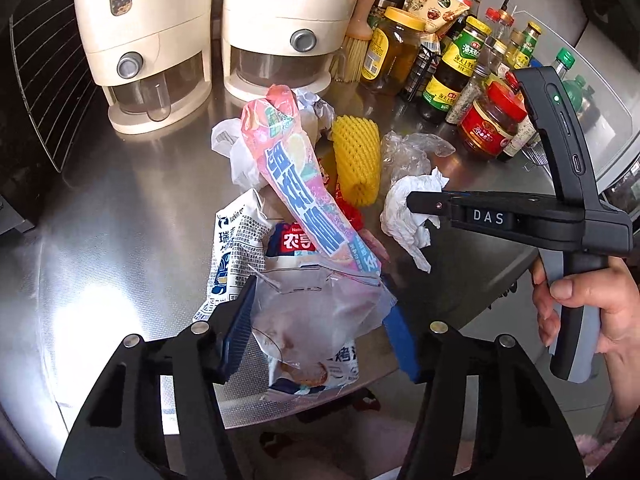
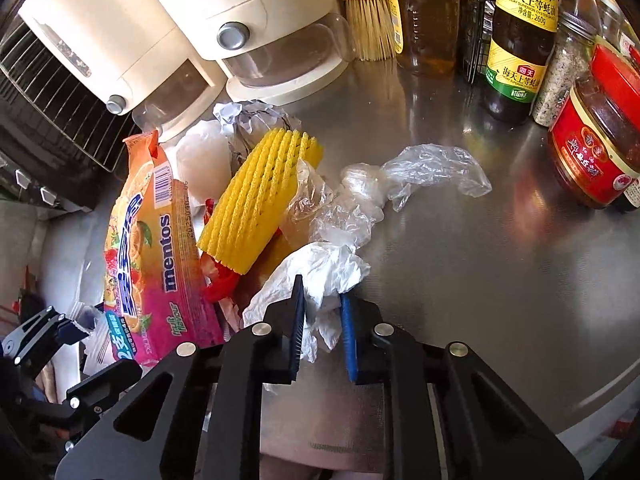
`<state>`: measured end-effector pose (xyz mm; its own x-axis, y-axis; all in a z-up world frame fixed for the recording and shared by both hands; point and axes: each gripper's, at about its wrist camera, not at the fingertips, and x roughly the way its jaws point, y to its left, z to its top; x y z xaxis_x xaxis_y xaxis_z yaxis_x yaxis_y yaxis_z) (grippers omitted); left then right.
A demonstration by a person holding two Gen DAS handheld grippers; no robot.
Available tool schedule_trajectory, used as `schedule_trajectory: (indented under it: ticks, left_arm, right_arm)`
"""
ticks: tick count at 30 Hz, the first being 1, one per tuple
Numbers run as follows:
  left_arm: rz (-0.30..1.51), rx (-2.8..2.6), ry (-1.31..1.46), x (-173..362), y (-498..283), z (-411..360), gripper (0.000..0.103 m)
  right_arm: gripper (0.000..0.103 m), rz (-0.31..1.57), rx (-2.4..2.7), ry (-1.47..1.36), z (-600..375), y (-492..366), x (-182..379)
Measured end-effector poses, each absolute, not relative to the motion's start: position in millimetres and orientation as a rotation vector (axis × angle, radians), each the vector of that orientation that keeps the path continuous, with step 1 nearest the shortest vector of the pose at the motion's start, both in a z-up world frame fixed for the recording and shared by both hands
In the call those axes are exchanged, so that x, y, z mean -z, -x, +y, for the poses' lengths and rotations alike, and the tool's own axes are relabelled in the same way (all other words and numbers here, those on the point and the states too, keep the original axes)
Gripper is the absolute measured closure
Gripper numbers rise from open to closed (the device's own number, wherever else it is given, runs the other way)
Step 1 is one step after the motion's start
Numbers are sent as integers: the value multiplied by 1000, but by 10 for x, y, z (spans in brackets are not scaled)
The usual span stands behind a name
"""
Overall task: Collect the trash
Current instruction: 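Grasp the clear plastic bag with the left gripper while the right grasps the white tissue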
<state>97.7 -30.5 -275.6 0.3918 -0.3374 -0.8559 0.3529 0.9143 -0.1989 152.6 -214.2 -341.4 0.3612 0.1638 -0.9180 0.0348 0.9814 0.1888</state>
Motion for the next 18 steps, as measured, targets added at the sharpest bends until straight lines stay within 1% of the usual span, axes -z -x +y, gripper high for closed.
schedule_trajectory:
  ticks: [7,18]
  left_arm:
    - [1053,428,-2,2610,-975,-258,49]
    - [1012,412,-12,2481,-831,-169,49]
  right_arm:
    - [88,1169,-106,-186,-2119,-1534,3263]
    - [88,1127,-96,-200,-2153,-1469,3076]
